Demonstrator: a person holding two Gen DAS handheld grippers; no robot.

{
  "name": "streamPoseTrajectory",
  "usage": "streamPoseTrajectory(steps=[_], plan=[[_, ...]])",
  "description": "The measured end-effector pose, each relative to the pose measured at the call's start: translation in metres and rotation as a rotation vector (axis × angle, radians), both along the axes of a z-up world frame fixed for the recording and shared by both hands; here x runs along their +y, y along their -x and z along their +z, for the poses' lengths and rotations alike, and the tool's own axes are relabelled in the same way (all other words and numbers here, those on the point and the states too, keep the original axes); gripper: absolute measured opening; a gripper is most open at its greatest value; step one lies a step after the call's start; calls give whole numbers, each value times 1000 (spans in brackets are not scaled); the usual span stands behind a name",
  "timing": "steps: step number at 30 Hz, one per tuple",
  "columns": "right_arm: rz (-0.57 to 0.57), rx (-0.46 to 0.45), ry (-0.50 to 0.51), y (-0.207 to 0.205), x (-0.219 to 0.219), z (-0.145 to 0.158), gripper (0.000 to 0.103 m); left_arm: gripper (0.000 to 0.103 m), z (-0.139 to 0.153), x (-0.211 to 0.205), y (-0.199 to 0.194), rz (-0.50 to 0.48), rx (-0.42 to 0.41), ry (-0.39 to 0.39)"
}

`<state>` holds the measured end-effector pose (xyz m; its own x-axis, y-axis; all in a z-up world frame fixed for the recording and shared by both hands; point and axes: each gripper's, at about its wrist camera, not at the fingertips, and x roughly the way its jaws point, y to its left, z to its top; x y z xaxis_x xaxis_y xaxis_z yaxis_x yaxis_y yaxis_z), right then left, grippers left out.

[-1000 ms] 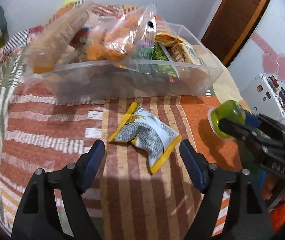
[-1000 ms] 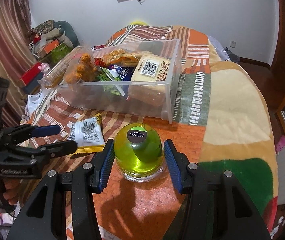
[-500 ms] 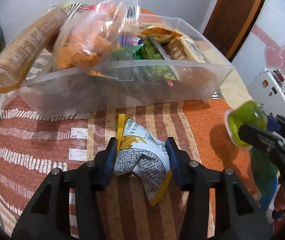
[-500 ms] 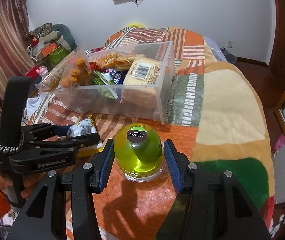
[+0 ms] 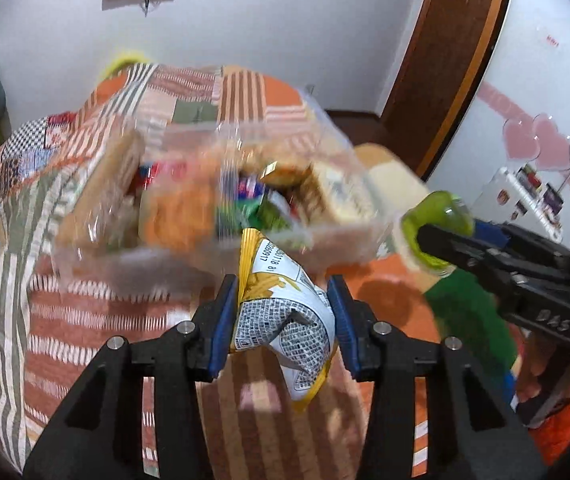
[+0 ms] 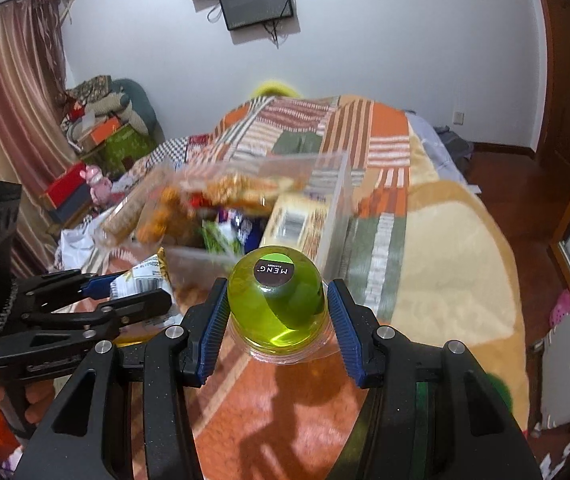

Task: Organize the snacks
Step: 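Lower the chip bag and jelly cup into the clear box and open both tools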

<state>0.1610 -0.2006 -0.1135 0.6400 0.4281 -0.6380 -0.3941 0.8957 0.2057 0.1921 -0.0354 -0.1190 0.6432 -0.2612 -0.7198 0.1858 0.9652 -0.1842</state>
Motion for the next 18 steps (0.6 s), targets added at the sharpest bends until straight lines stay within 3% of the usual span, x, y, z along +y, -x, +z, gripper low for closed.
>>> streamPoseTrajectory(steps=[5,11,18], plan=[[-14,-33,-18,-11,-2,12,46,45,26,-3,-8,-28,-50,24],[-23,-60,-29,-27,-1,22,46,45,50,-10,-30,-21,-118,-28],[-30,-69,-34,-49,3,26,46,45,59,-6,-69,15,-150,-68]])
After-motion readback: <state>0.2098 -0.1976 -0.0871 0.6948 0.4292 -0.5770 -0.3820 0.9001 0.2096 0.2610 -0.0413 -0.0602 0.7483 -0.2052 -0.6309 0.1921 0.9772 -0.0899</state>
